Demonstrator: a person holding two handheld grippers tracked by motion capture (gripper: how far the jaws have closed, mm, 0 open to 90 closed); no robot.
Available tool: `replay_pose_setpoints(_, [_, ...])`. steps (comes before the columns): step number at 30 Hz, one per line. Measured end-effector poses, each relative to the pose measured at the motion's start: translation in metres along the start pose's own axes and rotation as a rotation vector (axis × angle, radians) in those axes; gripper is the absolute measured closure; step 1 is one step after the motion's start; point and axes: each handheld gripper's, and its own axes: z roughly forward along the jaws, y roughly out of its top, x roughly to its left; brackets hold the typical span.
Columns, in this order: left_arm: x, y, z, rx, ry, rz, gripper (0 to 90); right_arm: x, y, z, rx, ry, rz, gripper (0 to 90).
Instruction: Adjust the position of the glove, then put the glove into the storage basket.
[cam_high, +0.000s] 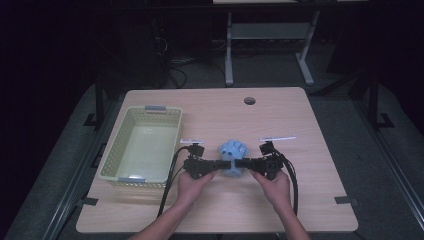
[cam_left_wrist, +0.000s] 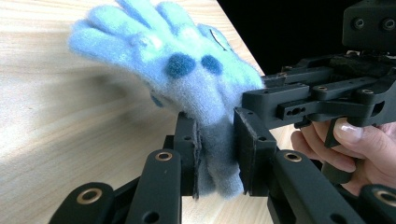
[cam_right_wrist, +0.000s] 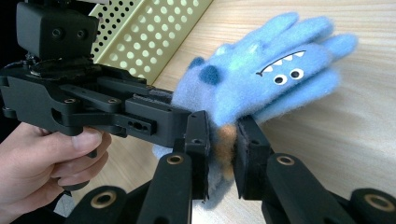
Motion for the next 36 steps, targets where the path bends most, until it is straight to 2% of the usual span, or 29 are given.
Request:
replay_pose_setpoints(12, [-0.003,0.005,-0.013,-0.036,0.002,0.011,71.6,0.012,0.012,0.001,0.009,0.001,-0.024,77.5])
replay_pose_setpoints(14, [-0.003,0.005,-0.015,-0.036,0.001,0.012,71.7,0.013,0.013,0.002,0.009,-0.002,-0.041,77.4])
replay_pose_setpoints(19, [-0.004,0.006,-0.019,-0.041,-0.008,0.009,71.6,0.017,0.016,0.001,0.009,0.002,-0.039,77.4])
replay_pose_setpoints(22, [-0.006,0.006,-0.023,-0.049,-0.014,0.024,71.6,0.02,0.017,0.0,0.007,0.008,-0.046,77.4])
replay_pose_setpoints(26, [-0.009,0.009,-0.03,-0.054,-0.011,0.039,71.6,0.026,0.02,-0.001,0.003,0.007,-0.061,77.4])
replay_pose_setpoints(31, [-0.009,0.012,-0.039,-0.068,-0.009,0.03,71.6,0.034,0.024,0.001,-0.007,0.013,-0.066,77.4])
replay_pose_setpoints(36, [-0.01,0.015,-0.048,-0.074,-0.004,0.042,71.7,0.04,0.029,0.004,-0.014,0.02,-0.082,77.5])
